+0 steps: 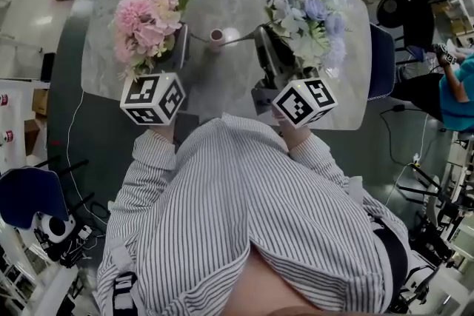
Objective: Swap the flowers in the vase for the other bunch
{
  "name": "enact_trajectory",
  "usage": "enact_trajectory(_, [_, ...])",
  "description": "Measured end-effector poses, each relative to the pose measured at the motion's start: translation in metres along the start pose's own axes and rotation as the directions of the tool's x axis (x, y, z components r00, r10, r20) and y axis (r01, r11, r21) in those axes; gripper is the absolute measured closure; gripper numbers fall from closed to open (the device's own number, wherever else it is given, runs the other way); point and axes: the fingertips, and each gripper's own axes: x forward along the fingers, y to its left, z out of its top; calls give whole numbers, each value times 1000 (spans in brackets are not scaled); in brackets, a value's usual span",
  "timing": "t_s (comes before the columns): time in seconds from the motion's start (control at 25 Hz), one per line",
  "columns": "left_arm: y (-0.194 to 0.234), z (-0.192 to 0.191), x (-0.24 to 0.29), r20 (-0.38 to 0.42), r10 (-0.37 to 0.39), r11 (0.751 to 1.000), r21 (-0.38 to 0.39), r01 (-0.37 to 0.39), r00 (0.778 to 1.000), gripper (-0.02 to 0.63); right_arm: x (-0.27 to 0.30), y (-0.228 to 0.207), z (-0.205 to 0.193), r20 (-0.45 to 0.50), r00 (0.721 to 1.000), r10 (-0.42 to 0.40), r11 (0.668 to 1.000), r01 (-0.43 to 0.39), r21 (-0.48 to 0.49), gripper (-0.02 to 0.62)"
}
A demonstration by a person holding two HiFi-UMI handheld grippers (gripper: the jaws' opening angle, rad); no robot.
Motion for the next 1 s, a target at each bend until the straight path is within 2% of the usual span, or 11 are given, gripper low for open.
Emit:
enact_trajectory(0.16, [8, -4, -10, 3, 25, 1000, -14, -25, 1000, 580, 7, 6, -1, -15, 1000, 24, 999, -24, -33, 568])
enact_trajectory(0.32, [9, 8, -16, 33, 25, 1000, 8, -26, 999, 580, 16, 5, -3, -14, 1000, 23, 999, -23, -37, 568])
enact_trajectory(0.52, [35, -15, -29, -3, 72, 996, -54, -72, 997, 580, 34, 8, -5, -26, 999, 22, 998, -23, -59, 568])
enact_trajectory(0.76, [29, 8, -34, 57, 26, 999, -41, -24, 998, 580, 49, 2, -3, -47, 999, 5, 997, -9, -83, 568])
enact_trajectory(1.0, [56, -1, -45, 77, 56, 997, -59, -52, 995, 580, 71, 7, -29, -91, 996, 1, 993, -12, -118, 568])
